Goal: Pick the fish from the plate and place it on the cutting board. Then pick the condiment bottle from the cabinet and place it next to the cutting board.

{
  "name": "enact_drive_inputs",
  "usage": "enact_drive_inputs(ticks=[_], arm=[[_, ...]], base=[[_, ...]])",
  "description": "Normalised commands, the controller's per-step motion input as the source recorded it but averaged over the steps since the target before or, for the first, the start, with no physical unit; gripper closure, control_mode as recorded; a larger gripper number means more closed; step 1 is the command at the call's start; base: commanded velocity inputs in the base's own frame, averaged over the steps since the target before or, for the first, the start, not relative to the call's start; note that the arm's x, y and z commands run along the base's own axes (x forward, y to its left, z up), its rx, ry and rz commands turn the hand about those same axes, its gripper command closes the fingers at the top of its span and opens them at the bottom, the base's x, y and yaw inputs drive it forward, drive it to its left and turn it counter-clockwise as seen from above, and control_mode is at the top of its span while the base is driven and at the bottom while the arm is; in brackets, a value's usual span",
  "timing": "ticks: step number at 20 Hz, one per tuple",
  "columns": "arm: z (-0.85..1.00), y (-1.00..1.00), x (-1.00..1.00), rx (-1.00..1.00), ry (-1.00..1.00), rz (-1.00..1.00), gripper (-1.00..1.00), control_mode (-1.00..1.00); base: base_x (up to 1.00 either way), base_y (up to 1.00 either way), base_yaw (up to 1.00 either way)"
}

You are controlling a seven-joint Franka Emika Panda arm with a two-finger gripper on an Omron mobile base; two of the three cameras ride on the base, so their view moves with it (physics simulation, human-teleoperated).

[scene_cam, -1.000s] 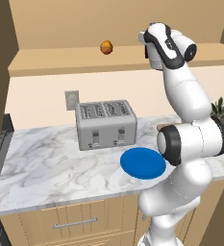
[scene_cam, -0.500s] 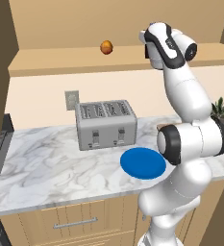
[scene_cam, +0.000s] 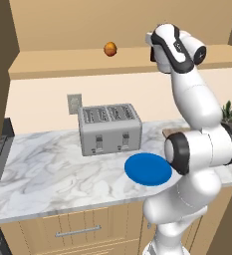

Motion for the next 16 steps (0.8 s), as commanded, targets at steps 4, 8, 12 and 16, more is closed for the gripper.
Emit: enact_drive_inputs(ticks=[4,8,12,16], arm=[[0.0,-0.03,-0.16,0.0,0.0,0.0,-1.0,-1.0],[0.0,0.0,-0.08,0.0,0.0,0.0,1.0,-1.0],[0.0,0.0,-0.04,0.0,0.0,0.0,1.0,-1.0],[0.0,0.0,0.0,0.0,0.0,0.0,1.0,-1.0]], base=[[0.0,0.0,0.0],[0.0,0.0,0.0],[0.0,0.0,0.0],[0.0,0.0,0.0]])
